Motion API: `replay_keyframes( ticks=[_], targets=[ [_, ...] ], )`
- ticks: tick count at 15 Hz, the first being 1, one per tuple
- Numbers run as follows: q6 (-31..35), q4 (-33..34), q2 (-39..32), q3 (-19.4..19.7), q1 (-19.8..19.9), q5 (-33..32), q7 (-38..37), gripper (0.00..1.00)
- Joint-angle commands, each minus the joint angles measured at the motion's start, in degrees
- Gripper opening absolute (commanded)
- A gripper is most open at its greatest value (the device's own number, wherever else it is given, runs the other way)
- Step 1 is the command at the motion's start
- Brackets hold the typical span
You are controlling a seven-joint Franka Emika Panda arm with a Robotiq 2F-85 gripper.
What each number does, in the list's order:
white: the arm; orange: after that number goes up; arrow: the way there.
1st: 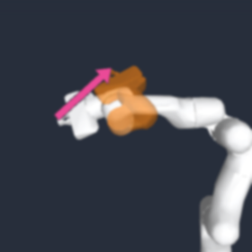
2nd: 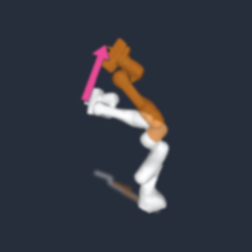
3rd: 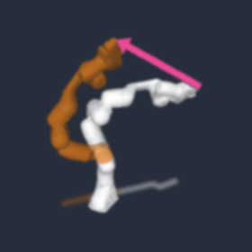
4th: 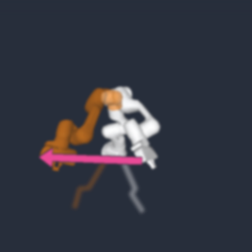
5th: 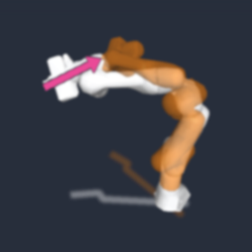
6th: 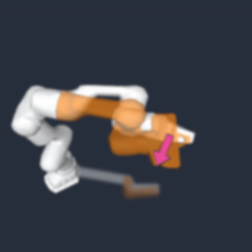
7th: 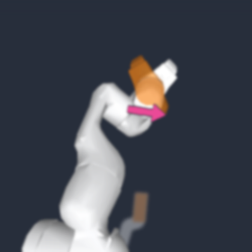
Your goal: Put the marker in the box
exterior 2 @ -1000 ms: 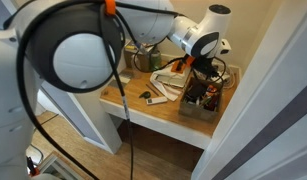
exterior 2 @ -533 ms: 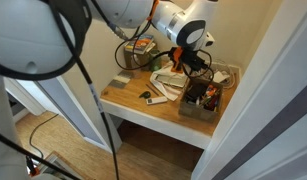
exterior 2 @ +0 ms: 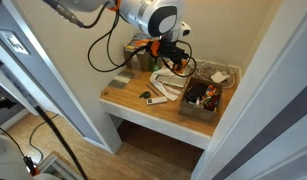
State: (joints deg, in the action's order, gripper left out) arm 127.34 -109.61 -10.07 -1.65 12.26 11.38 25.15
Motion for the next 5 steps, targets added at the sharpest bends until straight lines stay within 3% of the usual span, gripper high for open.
replay_keyframes(
  ticks=[1, 5],
  targets=[
    [0.34, -1.90, 1.86, 1.70, -2.06, 0.19, 0.58, 1.00],
    [1.20, -5.61, 5.04, 2.14, -2.57, 0.04, 1.36, 1.00]
  ],
)
